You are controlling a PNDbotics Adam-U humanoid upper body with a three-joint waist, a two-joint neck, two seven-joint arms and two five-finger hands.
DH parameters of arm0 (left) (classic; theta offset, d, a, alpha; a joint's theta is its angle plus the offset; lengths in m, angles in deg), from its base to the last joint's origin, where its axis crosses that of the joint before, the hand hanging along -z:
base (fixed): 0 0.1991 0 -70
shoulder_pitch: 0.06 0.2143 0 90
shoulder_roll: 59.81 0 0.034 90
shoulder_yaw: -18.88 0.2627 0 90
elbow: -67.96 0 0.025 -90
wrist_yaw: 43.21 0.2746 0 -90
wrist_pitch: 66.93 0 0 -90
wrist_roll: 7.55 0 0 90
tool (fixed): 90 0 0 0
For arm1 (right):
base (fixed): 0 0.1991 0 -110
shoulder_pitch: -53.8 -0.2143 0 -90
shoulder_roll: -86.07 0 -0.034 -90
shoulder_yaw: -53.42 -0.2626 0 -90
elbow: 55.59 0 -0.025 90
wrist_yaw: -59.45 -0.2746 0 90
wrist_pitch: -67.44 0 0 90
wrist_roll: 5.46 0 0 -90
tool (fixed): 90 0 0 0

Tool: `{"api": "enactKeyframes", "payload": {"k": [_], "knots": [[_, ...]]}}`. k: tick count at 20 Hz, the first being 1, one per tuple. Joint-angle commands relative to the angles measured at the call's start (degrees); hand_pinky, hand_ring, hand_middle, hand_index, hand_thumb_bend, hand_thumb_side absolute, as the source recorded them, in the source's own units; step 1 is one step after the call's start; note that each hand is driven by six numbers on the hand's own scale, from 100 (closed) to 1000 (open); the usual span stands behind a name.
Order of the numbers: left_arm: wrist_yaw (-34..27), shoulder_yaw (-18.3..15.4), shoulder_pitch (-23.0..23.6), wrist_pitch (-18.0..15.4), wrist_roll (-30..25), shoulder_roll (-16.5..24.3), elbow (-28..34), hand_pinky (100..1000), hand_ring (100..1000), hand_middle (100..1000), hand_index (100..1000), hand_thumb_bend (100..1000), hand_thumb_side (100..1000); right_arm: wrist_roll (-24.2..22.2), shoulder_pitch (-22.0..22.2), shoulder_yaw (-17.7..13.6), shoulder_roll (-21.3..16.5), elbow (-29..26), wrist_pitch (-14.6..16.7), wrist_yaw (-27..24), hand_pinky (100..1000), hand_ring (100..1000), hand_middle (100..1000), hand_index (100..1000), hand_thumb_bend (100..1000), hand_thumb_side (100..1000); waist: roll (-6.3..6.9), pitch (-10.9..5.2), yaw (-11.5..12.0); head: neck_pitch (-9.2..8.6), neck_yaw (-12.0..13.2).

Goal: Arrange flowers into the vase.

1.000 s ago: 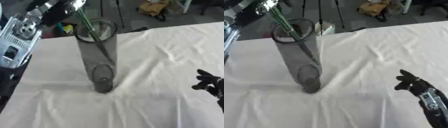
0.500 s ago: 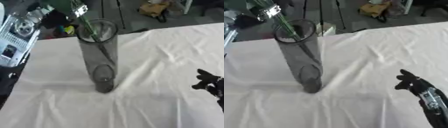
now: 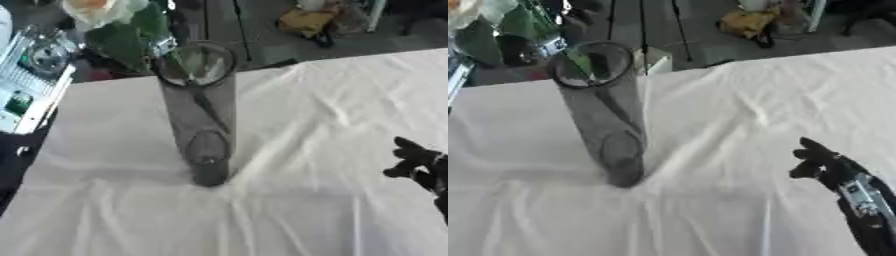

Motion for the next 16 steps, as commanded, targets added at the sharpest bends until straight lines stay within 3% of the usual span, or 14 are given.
{"api": "enactKeyframes", "payload": {"k": [1,11,13,16], "knots": [[0.97,-0.02,-0.84,-0.71,-1.14,1.49,0.11,776,897,941,1000,100,1000,0.03,-0.24,-0.09,-0.6,-1.12,-0.14,-0.33,724,1000,544,785,100,1000,-1.02,-2.24,0.09,0.38,-0.16],[1.84,0.31,-0.64,-2.38,-3.23,1.7,-0.58,841,935,982,1000,110,1000,-0.17,-0.24,-0.02,-0.57,-1.12,-0.32,-0.25,725,1000,544,786,100,1000,-0.75,-2.12,0.28,0.29,-0.24],[2.28,0.37,-0.61,-2.68,-4.34,1.83,-0.62,852,940,987,1000,176,1000,-0.13,-0.22,-0.04,-0.56,-1.12,-0.33,-0.24,725,1000,544,786,100,1000,-0.75,-2.13,0.29,0.3,-0.25],[2.47,0.3,-0.61,-2.83,-5.82,1.82,-0.66,869,947,994,1000,354,1000,-0.16,-0.18,-0.02,-0.54,-1.12,-0.36,-0.22,726,1000,543,786,100,1000,-0.76,-2.11,0.34,0.32,-0.22]]}}
